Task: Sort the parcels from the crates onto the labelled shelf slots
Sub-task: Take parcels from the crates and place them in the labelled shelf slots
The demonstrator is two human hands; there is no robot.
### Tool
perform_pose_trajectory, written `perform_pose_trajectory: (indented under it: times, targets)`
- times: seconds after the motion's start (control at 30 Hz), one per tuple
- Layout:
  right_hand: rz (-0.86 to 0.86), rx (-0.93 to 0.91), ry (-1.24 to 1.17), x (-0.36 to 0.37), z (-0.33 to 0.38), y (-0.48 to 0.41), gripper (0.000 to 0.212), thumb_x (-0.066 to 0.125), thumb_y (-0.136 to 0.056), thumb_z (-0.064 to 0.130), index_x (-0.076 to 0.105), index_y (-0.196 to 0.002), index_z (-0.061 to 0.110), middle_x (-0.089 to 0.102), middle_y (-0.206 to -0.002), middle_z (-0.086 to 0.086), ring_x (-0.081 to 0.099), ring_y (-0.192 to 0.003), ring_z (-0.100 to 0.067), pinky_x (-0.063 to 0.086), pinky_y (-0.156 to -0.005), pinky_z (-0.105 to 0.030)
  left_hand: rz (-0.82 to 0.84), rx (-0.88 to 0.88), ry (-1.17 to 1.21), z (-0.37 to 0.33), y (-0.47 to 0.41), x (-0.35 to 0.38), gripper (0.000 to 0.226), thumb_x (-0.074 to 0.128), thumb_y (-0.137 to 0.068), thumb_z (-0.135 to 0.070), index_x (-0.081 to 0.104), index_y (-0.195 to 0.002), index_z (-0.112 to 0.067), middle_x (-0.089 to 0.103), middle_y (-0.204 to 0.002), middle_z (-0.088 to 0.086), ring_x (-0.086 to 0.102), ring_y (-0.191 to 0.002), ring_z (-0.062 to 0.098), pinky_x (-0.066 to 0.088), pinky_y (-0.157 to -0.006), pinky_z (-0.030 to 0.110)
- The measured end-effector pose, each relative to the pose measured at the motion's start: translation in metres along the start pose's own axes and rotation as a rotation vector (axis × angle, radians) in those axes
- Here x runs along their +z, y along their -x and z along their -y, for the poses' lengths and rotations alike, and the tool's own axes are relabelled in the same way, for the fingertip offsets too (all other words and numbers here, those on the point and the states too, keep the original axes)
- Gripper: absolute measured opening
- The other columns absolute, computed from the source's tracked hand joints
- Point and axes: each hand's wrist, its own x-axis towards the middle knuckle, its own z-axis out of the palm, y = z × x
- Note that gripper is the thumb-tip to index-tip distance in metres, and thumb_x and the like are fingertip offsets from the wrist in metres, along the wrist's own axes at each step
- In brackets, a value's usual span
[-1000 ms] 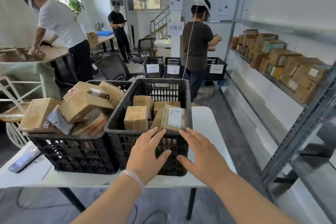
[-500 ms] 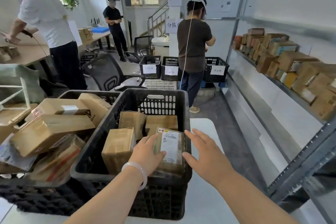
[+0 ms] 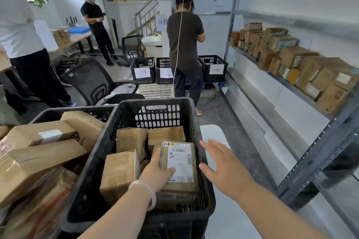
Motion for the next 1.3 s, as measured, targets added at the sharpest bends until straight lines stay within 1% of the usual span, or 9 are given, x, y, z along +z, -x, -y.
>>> perform_pose_trajectory:
  times: [0.17, 0.3, 0.43, 0.63, 0.8, 0.87, 0.93, 1.1, 1.3]
  targets:
    - [-0.055, 0.020, -0.037, 0.000, 0.029, -0.004, 0.064, 0.050, -0.093, 0.050, 0.020, -0.149, 0.044, 0.020, -0.157, 0.016, 0.015, -0.143, -0.003, 0.019, -0.116, -0.027, -0.117, 0.143, 0.103, -0.010, 0.008, -0.032, 0.081, 0.064, -0.093, -0.032, 0.012, -0.153, -0.048, 0.055, -0.100, -0.033, 0.061, -0.076, -0.008, 0.041, -0.051, 0.006]
    - [-0.122, -0.004, -0.121, 0.003, 0.060, 0.001, 0.068, 0.051, -0.091, 0.052, 0.012, -0.147, 0.051, 0.022, -0.154, 0.024, 0.018, -0.140, 0.004, 0.026, -0.114, -0.027, -0.150, 0.376, 0.146, -0.030, 0.020, -0.055, 0.084, 0.063, -0.095, -0.031, 0.004, -0.121, -0.085, 0.053, -0.096, -0.051, 0.056, -0.087, -0.020, 0.042, -0.060, 0.004]
    - [-0.287, 0.083, -0.222, -0.010, 0.078, 0.019, 0.071, 0.059, -0.090, 0.045, 0.013, -0.143, 0.058, 0.031, -0.135, 0.042, 0.033, -0.127, 0.015, 0.029, -0.090, 0.001, -0.062, 0.574, 0.191, -0.052, 0.031, -0.054, 0.072, 0.060, -0.097, -0.030, 0.018, -0.126, -0.081, 0.053, -0.129, -0.033, 0.054, -0.116, -0.007, 0.049, -0.081, 0.011]
    - [-0.528, 0.264, -0.128, -0.051, 0.075, 0.082, 0.075, 0.064, -0.088, 0.041, 0.015, -0.143, 0.058, 0.038, -0.128, 0.040, 0.037, -0.119, 0.020, 0.033, -0.082, 0.004, 0.150, 0.835, 0.227, -0.095, 0.049, -0.005, 0.070, 0.064, -0.092, -0.037, 0.021, -0.124, -0.082, 0.041, -0.144, -0.021, 0.047, -0.117, -0.010, 0.052, -0.076, 0.010]
    - [-0.669, 0.451, -0.002, -0.089, 0.061, 0.162, 0.080, 0.067, -0.086, 0.041, 0.013, -0.142, 0.058, 0.039, -0.135, 0.034, 0.042, -0.119, 0.012, 0.041, -0.086, -0.006, 0.370, 0.976, 0.276, -0.134, 0.095, 0.064, 0.085, 0.079, -0.081, -0.033, 0.027, -0.136, -0.071, 0.041, -0.141, -0.025, 0.042, -0.127, -0.006, 0.053, -0.097, 0.028]
    - [-0.711, 0.511, 0.048, -0.103, 0.058, 0.197, 0.081, 0.066, -0.085, 0.045, 0.007, -0.138, 0.065, 0.035, -0.127, 0.044, 0.041, -0.111, 0.020, 0.041, -0.076, -0.003, 0.430, 1.027, 0.283, -0.146, 0.120, 0.089, 0.084, 0.079, -0.080, -0.036, 0.027, -0.135, -0.072, 0.040, -0.142, -0.026, 0.041, -0.128, -0.006, 0.051, -0.093, 0.016]
    - [-0.743, 0.562, 0.106, -0.118, 0.056, 0.234, 0.081, 0.065, -0.085, 0.046, 0.004, -0.134, 0.069, 0.031, -0.128, 0.043, 0.037, -0.114, 0.019, 0.039, -0.084, -0.007, 0.469, 1.090, 0.286, -0.159, 0.147, 0.115, 0.084, 0.079, -0.080, -0.037, 0.027, -0.136, -0.070, 0.041, -0.143, -0.023, 0.041, -0.128, -0.007, 0.049, -0.094, 0.013]
    - [-0.819, 0.683, 0.281, -0.163, 0.048, 0.329, 0.077, 0.060, -0.086, 0.050, 0.004, -0.137, 0.065, 0.030, -0.148, 0.025, 0.030, -0.131, 0.005, 0.036, -0.107, -0.026, 0.548, 1.215, 0.272, -0.194, 0.227, 0.181, 0.084, 0.076, -0.081, -0.039, 0.024, -0.143, -0.063, 0.039, -0.150, -0.017, 0.034, -0.140, 0.008, 0.043, -0.110, 0.044]
    - [-0.832, 0.826, 0.480, -0.207, 0.030, 0.468, 0.075, 0.051, -0.088, 0.057, -0.003, -0.140, 0.063, 0.006, -0.154, 0.030, 0.016, -0.139, 0.003, 0.028, -0.109, -0.025, 0.702, 1.322, 0.322, -0.224, 0.343, 0.276, 0.084, 0.075, -0.082, -0.042, 0.021, -0.140, -0.069, 0.038, -0.144, -0.022, 0.039, -0.129, -0.003, 0.049, -0.104, 0.035]
